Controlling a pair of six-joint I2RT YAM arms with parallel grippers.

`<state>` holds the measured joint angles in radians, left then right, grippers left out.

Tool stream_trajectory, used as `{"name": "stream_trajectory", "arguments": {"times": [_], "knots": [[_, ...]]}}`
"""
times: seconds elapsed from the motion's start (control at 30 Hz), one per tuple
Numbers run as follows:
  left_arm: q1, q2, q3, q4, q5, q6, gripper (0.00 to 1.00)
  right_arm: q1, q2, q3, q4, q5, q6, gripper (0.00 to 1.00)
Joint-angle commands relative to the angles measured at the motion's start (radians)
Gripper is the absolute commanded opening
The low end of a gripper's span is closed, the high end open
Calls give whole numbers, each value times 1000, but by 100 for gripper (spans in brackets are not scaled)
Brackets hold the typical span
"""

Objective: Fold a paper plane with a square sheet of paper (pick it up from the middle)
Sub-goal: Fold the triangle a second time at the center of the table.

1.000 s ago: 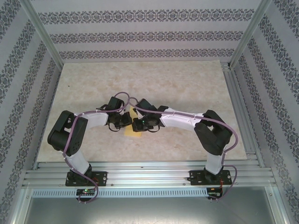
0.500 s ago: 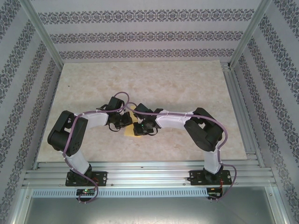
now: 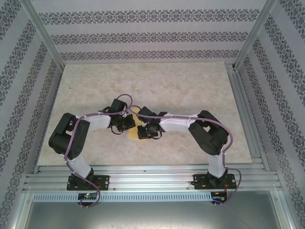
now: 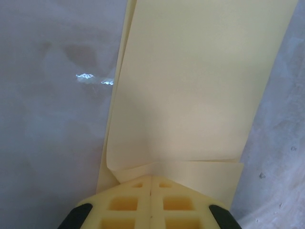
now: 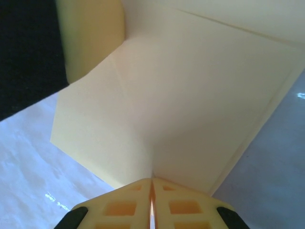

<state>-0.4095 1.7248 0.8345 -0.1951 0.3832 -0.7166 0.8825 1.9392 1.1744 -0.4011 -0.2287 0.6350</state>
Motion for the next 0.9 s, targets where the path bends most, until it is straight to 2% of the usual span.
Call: {"name": "stream_trajectory", "arguments": {"times": [0.0, 0.3, 0.47, 0.6, 0.87], "knots": [[-20, 68, -22, -95, -93, 8, 7, -21, -20, -88, -51, -3, 32, 10], [-21, 73, -20, -99, -93, 17, 7, -55, -82, -255, 138, -171, 105, 10], [-21, 75, -14, -101, -87, 20, 7, -87, -185, -283, 176, -198, 106, 11], [-24, 78, -9, -101, -81, 21, 7, -89, -203, -207, 175, -199, 81, 11], [-29, 79, -8, -98, -80, 17, 7, -86, -57, -31, 156, -181, 57, 11]]}}
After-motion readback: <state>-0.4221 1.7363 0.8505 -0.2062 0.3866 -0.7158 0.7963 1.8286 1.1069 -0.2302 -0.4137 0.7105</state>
